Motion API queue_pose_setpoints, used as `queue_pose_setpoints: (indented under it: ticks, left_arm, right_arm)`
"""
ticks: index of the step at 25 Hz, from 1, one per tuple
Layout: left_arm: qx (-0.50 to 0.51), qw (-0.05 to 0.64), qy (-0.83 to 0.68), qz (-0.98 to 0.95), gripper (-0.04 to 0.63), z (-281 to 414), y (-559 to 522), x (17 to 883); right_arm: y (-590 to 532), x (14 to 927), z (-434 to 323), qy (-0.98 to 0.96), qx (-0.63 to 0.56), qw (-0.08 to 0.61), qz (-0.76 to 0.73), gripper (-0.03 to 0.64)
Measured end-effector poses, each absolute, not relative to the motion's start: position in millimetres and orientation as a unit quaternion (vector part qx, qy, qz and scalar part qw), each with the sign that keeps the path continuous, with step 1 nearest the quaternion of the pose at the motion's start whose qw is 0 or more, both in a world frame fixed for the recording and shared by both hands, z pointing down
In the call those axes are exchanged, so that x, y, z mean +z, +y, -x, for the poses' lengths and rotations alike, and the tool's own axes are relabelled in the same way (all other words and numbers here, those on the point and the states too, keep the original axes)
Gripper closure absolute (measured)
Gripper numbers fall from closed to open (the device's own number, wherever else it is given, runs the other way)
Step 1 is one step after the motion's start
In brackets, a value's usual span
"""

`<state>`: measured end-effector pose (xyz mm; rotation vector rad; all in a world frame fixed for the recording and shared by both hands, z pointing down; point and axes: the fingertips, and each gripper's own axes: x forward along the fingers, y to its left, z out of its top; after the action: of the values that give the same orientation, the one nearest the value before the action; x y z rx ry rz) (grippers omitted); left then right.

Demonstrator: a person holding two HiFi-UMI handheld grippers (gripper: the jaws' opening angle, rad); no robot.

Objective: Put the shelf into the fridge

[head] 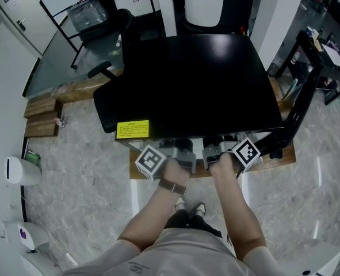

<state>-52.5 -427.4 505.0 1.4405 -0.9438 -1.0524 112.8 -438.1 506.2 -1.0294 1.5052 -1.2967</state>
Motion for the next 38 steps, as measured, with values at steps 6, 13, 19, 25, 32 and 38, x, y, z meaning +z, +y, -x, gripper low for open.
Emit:
queue_pose_setpoints:
  ticks: [6,13,19,25,32,38]
  left_arm:
    - [-0.460,0.537,-0.384,-0.593,0.568,49.9,-433.9,500.1]
    - [-0.464,0.527,-0.374,-0.606,0.568,47.9,-433.5,496.8]
    - [-0.449,0.529,-0.379,-0.612,0.568,44.7,-420.2,502.2]
    - [-0.433,0.541,-0.384,-0.610,0.568,48.0,-396.0,506.7]
    - [-0.414,0.560,-0.382,-0.607,0.568,35.6,-364.6,509.3]
    - [-0.382,0.572,-0.357,-0.632,0.583,12.9,-324.1,500.2]
  right_arm:
    - [-443.9,504.9,-112.1,0.605,-0.519,0.440,0.413,0.569]
    - [-443.5,505.7,-112.5,0.617,-0.511,0.441,0.404,0.568]
    - [-428.4,507.7,-108.9,0.621,-0.513,0.432,0.405,0.568]
    - [-396.8,508.4,-112.7,0.620,-0.521,0.421,0.409,0.568]
    - [-366.4,508.3,-111.7,0.627,-0.534,0.399,0.404,0.568]
    - [-331.7,499.0,-99.5,0.655,-0.536,0.371,0.382,0.592]
